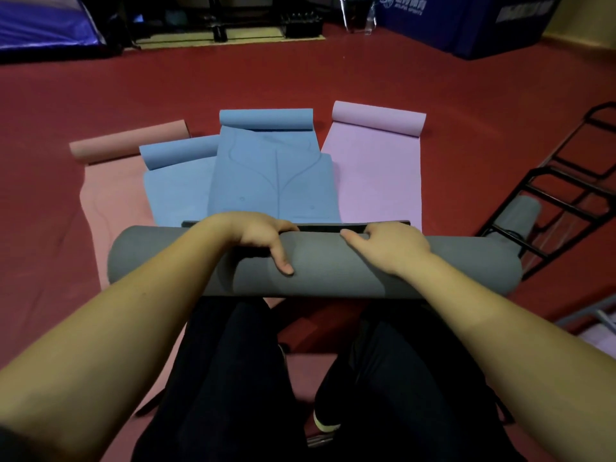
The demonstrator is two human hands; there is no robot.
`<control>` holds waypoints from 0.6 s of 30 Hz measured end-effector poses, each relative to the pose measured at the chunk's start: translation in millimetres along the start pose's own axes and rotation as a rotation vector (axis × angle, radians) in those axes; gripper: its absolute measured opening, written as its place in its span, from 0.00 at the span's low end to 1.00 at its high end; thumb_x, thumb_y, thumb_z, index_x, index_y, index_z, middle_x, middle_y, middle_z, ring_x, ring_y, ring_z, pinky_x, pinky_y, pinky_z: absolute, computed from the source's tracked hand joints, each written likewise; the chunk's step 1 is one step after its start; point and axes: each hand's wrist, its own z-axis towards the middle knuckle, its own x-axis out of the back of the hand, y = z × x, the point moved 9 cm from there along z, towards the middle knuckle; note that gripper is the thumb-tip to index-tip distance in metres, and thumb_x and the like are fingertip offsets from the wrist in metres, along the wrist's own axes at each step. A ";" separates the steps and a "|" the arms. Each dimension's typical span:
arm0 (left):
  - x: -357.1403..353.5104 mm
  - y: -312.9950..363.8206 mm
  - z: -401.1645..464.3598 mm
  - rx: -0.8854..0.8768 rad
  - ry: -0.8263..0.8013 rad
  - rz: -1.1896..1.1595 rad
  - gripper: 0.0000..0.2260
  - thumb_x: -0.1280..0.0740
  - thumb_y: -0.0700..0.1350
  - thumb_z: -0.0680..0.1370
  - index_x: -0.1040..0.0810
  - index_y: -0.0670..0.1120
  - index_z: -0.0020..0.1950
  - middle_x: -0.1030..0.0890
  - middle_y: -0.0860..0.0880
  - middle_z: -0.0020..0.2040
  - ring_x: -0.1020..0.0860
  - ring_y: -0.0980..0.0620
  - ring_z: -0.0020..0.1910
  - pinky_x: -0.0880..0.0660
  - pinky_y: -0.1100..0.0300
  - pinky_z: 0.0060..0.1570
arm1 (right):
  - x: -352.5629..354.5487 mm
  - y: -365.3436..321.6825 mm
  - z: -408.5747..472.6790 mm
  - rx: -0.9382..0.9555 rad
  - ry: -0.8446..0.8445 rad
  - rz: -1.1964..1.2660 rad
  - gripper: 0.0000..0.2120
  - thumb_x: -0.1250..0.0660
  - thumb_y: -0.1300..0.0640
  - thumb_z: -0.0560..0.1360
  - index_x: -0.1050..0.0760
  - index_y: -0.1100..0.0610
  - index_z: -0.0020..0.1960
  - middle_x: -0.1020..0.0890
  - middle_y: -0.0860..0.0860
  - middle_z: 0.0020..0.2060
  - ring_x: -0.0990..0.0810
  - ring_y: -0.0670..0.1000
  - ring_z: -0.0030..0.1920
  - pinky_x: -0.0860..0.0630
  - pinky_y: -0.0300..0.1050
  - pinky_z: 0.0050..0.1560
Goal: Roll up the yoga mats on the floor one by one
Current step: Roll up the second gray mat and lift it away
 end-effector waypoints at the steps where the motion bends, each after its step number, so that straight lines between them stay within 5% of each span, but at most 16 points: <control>1: 1.7 1.5 -1.7 -0.021 0.029 -0.006 0.37 0.19 0.53 0.58 0.27 0.61 0.65 0.21 0.56 0.59 0.23 0.53 0.59 0.28 0.59 0.55 | -1.5 0.9 2.7 -0.005 -0.023 0.009 0.34 0.54 0.27 0.76 0.23 0.53 0.43 0.18 0.52 0.46 0.21 0.56 0.49 0.29 0.48 0.46; 5: 12.0 4.2 -21.3 -0.129 0.376 0.158 0.39 0.28 0.65 0.59 0.26 0.58 0.69 0.24 0.59 0.63 0.28 0.56 0.61 0.32 0.56 0.61 | -9.5 4.2 15.7 -0.028 -0.111 0.033 0.35 0.55 0.27 0.75 0.21 0.52 0.43 0.19 0.52 0.45 0.23 0.55 0.46 0.30 0.49 0.45; 8: -5.6 6.1 -46.9 -0.284 0.784 0.358 0.34 0.39 0.69 0.66 0.24 0.55 0.69 0.23 0.52 0.65 0.26 0.46 0.63 0.31 0.47 0.64 | -19.0 8.8 27.5 -0.066 -0.196 0.059 0.40 0.56 0.24 0.72 0.19 0.53 0.52 0.18 0.54 0.52 0.23 0.56 0.51 0.30 0.50 0.48; 10: -33.4 3.2 -54.0 -0.239 0.927 0.612 0.39 0.36 0.69 0.67 0.28 0.51 0.73 0.25 0.46 0.69 0.28 0.40 0.67 0.36 0.40 0.67 | -21.8 10.5 33.4 -0.084 -0.232 0.079 0.46 0.57 0.22 0.69 0.20 0.54 0.60 0.20 0.56 0.59 0.23 0.58 0.57 0.30 0.50 0.51; 13: -55.4 -6.2 -44.3 -0.049 0.899 0.796 0.50 0.26 0.69 0.59 0.35 0.47 0.75 0.30 0.39 0.73 0.33 0.33 0.71 0.42 0.31 0.67 | -20.2 2.8 36.5 -0.085 -0.292 0.102 0.42 0.52 0.26 0.73 0.23 0.57 0.64 0.23 0.59 0.65 0.24 0.59 0.63 0.31 0.50 0.59; 18: -40.0 -4.2 -35.6 0.067 0.809 0.828 0.49 0.28 0.70 0.63 0.39 0.48 0.77 0.33 0.37 0.72 0.34 0.33 0.70 0.39 0.32 0.65 | -16.3 -1.0 38.4 -0.123 -0.387 0.169 0.39 0.48 0.29 0.76 0.29 0.58 0.72 0.30 0.58 0.73 0.30 0.58 0.70 0.36 0.50 0.68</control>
